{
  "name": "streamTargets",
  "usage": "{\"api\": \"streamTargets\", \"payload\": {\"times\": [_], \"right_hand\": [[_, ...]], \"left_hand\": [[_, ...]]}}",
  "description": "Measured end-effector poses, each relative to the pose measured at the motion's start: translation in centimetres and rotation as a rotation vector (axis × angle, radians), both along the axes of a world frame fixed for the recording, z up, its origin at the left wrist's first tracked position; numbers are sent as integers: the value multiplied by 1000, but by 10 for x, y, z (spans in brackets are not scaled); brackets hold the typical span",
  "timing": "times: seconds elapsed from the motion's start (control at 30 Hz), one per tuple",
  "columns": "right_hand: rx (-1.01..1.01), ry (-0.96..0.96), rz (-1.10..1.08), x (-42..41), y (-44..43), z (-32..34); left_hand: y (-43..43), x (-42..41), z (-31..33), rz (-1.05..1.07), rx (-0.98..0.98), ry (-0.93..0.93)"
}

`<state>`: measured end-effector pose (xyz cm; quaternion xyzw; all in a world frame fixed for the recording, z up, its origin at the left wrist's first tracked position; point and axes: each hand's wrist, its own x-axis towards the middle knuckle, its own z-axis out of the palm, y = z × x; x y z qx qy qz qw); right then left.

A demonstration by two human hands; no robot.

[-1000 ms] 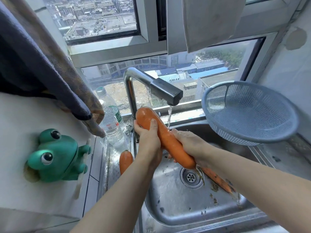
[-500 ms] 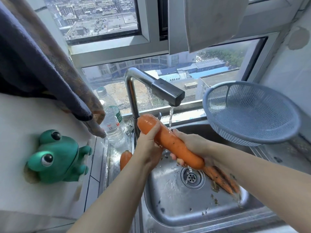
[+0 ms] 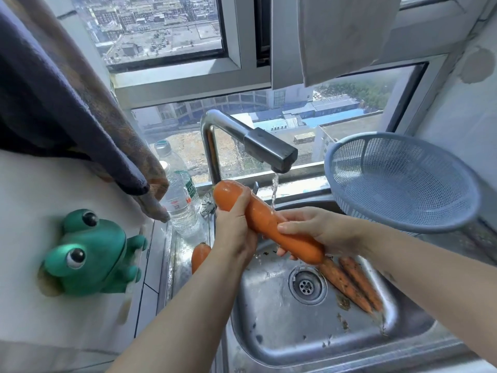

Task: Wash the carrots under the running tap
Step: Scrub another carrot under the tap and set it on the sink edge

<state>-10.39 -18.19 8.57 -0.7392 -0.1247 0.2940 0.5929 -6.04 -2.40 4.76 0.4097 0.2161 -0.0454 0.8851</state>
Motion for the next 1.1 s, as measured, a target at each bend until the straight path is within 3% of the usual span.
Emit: {"api": "streamTargets", "payload": {"times": [0.17, 0.33, 0.47, 0.6, 0.77, 0.9, 1.03, 1.1], "right_hand": [[155, 182, 7, 23, 1, -15], [32, 46, -72, 27, 15, -19], [228, 289, 66, 32, 4, -14], [72, 131, -37, 29, 17, -16], [248, 282, 16, 32, 9, -16], [126, 131, -101, 31, 16, -19], [249, 232, 3, 33, 6, -13], [193, 170, -35, 32, 8, -15]], "left_hand": [[-3, 0, -2, 25, -15, -16], [1, 6, -7, 94, -7, -35], [4, 5, -6, 102, -37, -17], [3, 6, -5, 146, -9, -21], [5, 5, 0, 130, 19, -49], [2, 6, 5, 135, 42, -79], [4, 6, 9, 110, 39, -101], [2, 5, 11, 126, 43, -106]]}}
